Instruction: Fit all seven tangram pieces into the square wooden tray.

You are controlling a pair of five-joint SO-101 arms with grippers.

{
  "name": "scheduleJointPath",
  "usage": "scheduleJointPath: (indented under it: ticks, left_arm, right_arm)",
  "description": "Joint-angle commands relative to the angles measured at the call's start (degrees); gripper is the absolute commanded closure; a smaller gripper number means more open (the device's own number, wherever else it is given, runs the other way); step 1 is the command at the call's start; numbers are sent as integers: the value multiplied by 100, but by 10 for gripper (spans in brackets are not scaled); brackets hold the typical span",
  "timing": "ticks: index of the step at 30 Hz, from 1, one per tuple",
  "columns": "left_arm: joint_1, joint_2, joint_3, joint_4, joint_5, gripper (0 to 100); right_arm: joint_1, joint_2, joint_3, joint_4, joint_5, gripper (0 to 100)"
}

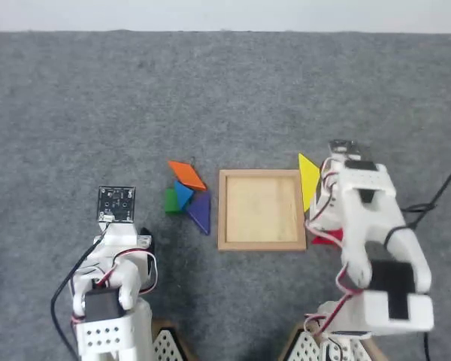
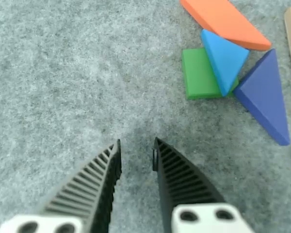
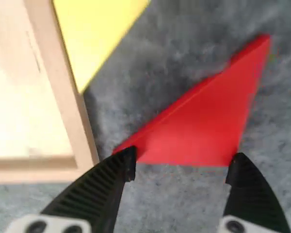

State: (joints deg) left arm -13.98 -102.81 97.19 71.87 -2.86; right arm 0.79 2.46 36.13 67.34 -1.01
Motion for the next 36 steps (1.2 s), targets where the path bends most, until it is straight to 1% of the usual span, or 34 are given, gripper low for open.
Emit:
scheduleJointPath:
  ticks: [1, 4, 7, 11, 15, 20, 23, 25, 29, 31, 34, 36]
  left_arm:
    - [-9, -132, -66, 35, 62, 900]
    - [-9, -132, -66, 35, 62, 900]
    - [-9, -132, -66, 35, 62, 900]
    - [-9, -132, -66, 35, 62, 900]
    - [-9, -132, -66, 35, 62, 900]
    - [-9, -132, -66, 35, 62, 900]
    - [-9, -132, -66, 35, 62, 900]
    - [-9, -132, -66, 35, 62, 900]
    - [-9, -132, -66, 35, 62, 900]
    - [-9, -132, -66, 35, 62, 900]
    - [-9, -132, -66, 35, 62, 900]
    - [-9, -132, -66, 35, 62, 900]
  right_arm:
    - [620, 796, -642, -4, 44, 705]
    - [1156, 1253, -1371, 22, 62, 706]
    - [1464, 1596, -1987, 31, 62, 706]
    - [1560, 1851, -2611, 40, 53, 706]
    - [1569, 1604, -2813, 171, -105, 706]
    - [1481, 453, -2629, 655, -448, 706]
    - [1218, -365, -2277, 1042, -747, 706]
    - [963, -769, -1802, 1112, -958, 706]
    - [822, -936, -791, 312, -1011, 709]
    - [690, -901, -360, -75, -1292, 742]
    - [646, -919, -149, -391, -1653, 796]
    - [637, -927, -141, -426, -1749, 785]
